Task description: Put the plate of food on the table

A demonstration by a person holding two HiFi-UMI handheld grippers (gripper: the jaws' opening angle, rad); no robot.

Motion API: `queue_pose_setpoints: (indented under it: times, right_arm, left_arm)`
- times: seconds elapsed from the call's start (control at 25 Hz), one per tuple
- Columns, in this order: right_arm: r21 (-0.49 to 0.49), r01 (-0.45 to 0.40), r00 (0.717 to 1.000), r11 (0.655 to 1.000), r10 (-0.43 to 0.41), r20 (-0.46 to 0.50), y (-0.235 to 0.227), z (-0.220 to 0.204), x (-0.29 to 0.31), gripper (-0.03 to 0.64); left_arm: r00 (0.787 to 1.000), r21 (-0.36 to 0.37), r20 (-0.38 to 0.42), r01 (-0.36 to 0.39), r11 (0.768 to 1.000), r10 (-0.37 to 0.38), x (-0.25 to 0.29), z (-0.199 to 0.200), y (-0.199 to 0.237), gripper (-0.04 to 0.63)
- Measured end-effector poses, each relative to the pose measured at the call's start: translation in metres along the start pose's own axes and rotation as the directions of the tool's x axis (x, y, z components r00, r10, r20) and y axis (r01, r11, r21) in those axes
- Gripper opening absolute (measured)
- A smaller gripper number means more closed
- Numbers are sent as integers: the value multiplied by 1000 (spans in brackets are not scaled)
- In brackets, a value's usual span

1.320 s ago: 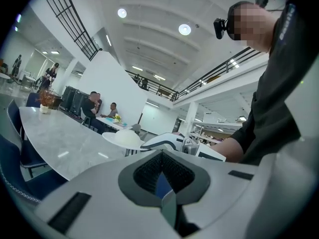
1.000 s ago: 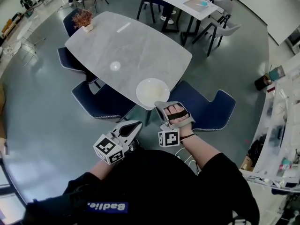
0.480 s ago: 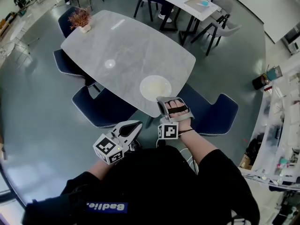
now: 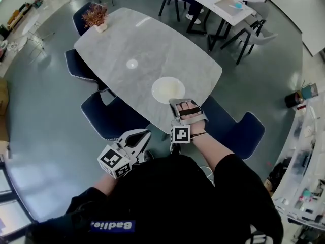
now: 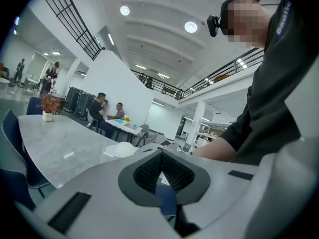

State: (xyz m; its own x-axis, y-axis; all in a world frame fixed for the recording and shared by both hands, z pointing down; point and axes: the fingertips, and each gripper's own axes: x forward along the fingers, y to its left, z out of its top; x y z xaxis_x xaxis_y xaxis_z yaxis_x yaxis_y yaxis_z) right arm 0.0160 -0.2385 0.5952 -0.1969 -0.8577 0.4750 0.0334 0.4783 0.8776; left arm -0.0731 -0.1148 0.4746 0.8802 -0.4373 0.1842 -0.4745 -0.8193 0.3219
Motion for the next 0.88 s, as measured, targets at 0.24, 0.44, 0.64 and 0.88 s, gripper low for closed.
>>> queue_pose_setpoints:
  times: [0.24,0.44,0.64,0.88]
  right_arm:
    - [-17,-30,999,999,30,35,7,-21,45,18]
    - [-22,-49,998,999,50,49,23,-35,86,18]
    - [3,-110,992,994,110,54,45,-41,123,18]
    - [3,-179,983,984,179,34,70,-50,165,18]
  left_arm:
    - [997,9,-7,-77,997,78,24,9,7,8]
    - [992,-12,-1,-127,992,127,39,19,14,8]
    - [988,-21,-14,-156,987,156,48,18,20,7]
    - [977,-63,-65,-209,976,205,42,-4,27,8]
